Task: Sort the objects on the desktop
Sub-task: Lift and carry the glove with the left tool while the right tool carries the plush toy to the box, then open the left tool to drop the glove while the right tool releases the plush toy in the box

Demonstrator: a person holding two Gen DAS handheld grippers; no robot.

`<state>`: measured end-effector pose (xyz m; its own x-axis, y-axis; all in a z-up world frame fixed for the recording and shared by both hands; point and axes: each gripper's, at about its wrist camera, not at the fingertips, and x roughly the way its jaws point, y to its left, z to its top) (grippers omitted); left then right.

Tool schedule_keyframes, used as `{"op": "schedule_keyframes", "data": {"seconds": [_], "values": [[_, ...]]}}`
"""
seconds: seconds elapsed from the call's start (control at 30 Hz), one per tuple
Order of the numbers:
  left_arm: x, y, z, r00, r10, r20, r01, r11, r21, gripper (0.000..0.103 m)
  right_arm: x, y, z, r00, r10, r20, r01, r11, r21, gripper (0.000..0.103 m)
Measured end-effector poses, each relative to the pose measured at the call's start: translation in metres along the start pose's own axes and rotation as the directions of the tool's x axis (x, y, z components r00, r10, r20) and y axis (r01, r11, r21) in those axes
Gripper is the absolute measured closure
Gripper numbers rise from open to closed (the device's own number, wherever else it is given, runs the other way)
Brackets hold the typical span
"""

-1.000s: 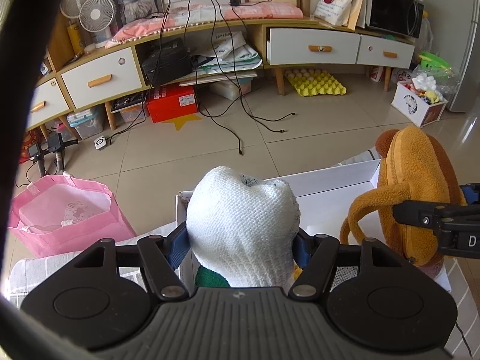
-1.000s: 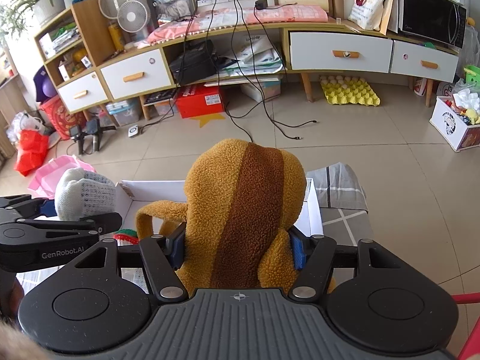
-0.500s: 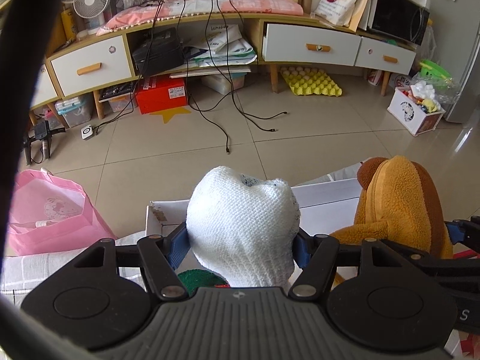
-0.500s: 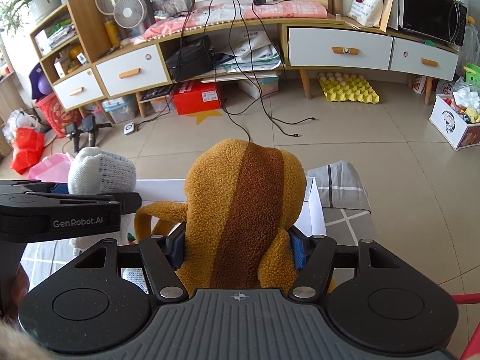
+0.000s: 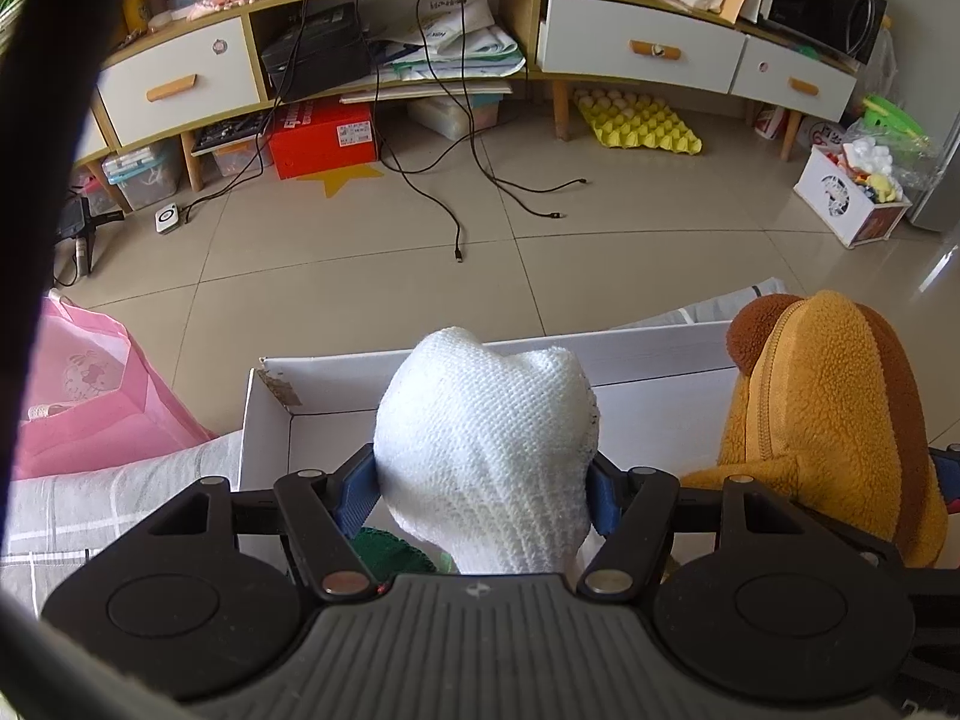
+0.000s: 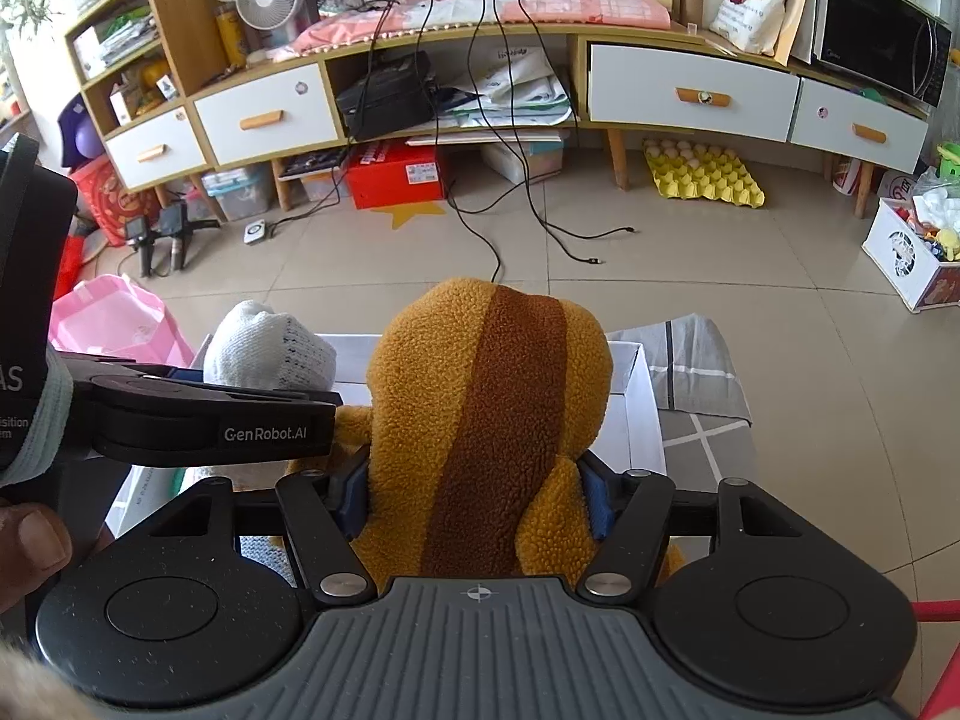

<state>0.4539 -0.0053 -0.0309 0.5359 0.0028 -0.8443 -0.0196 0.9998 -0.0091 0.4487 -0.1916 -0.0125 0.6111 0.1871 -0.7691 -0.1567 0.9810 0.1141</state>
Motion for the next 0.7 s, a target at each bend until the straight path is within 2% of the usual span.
{"op": "schedule_keyframes", "data": {"seconds": [0.3, 0.43, 0.7], "values": [[0.001, 0.004, -0.012, 0.997, 0.008, -0.081, -0.006, 0.999, 0.032, 0.039, 0.01, 0.011, -0.002, 0.999, -0.011, -0.042, 0.009, 0.999, -0.05, 0.032], [-0.002, 0.01, -0.016, 0.993, -0.013, -0.119, 0.014, 1.0, 0.008, 0.04, 0.012, 0.014, -0.004, 0.998, -0.01, -0.066, 0.005, 0.997, -0.071, 0.032], [-0.01, 0.018, -0.018, 0.986, -0.02, -0.166, 0.024, 1.0, 0.019, 0.041, 0.011, 0.019, -0.006, 0.992, -0.003, -0.128, -0.011, 0.994, -0.107, 0.027]]}}
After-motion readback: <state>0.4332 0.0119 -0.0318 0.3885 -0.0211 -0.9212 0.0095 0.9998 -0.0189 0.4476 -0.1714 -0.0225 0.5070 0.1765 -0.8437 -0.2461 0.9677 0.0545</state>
